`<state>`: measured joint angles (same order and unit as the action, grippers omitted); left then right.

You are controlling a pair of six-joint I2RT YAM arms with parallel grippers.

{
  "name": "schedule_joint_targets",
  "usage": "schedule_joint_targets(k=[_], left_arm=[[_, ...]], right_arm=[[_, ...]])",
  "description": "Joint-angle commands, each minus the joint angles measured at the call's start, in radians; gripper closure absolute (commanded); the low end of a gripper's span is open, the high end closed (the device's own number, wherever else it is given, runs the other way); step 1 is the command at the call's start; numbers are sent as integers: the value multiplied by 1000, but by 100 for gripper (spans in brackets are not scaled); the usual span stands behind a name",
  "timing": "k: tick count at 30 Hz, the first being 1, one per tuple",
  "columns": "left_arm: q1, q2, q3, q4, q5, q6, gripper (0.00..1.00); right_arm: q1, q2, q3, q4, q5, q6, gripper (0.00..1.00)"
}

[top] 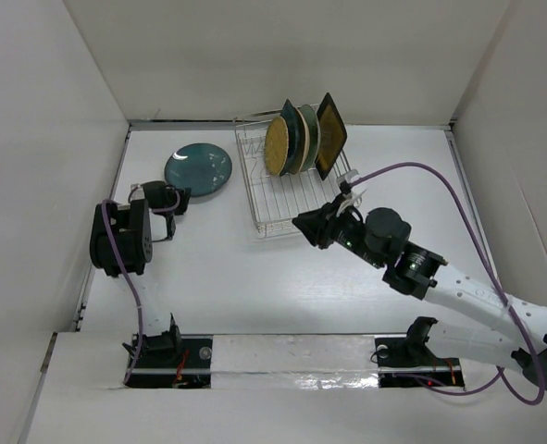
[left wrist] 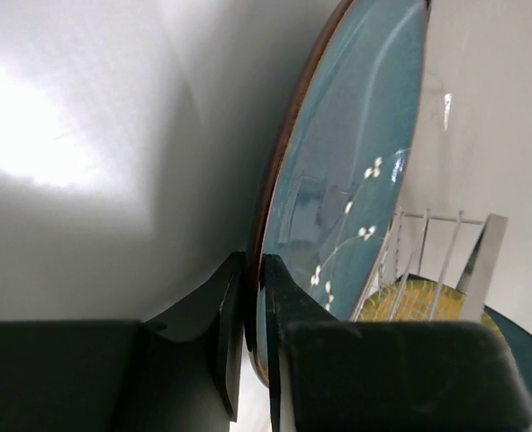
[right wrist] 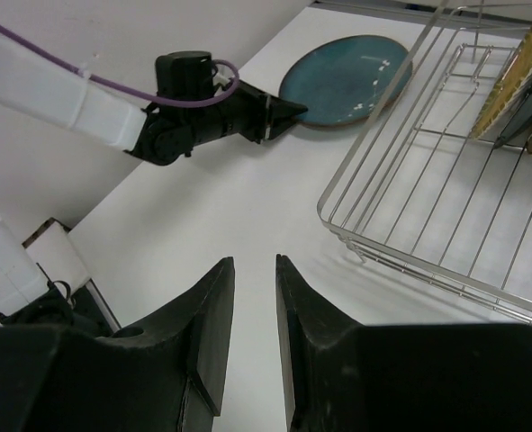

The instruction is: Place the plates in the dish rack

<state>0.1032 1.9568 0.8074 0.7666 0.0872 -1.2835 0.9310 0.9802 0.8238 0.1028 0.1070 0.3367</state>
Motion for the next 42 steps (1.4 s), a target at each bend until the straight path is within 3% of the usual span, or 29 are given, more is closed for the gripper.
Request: schedule_joint_targets(k=[1, 3, 5, 9, 16, 23, 32, 37, 42], left_arm=[[58, -131, -118, 59, -47, 29, 100], [73, -222, -161, 74, -52, 41, 100], [73, -315, -198, 65, -52, 73, 100], [82, -479, -273, 60, -9, 73, 100], [82, -830, -297, -76, 28, 140, 100], [82, -1087, -324, -167, 175, 164, 100], [82, -1170, -336, -121, 457, 153, 100], [82, -1185, -344, -49, 583, 128, 100], [82, -1164, -340, 60, 695, 107, 100]], right_arm=[[8, 23, 35, 32, 16, -5, 69], [8, 37, 55, 37, 14, -4, 64], [8, 63, 69, 51, 10, -2, 50], [8, 141, 119, 54, -10, 1, 32], [-36, 340, 306, 21, 0, 53, 1], [-147, 590, 579, -89, -75, 41, 0], [-219, 785, 819, -178, -248, 13, 0], [-241, 821, 801, -137, -311, 41, 0], [-241, 848, 758, -30, -507, 58, 5]])
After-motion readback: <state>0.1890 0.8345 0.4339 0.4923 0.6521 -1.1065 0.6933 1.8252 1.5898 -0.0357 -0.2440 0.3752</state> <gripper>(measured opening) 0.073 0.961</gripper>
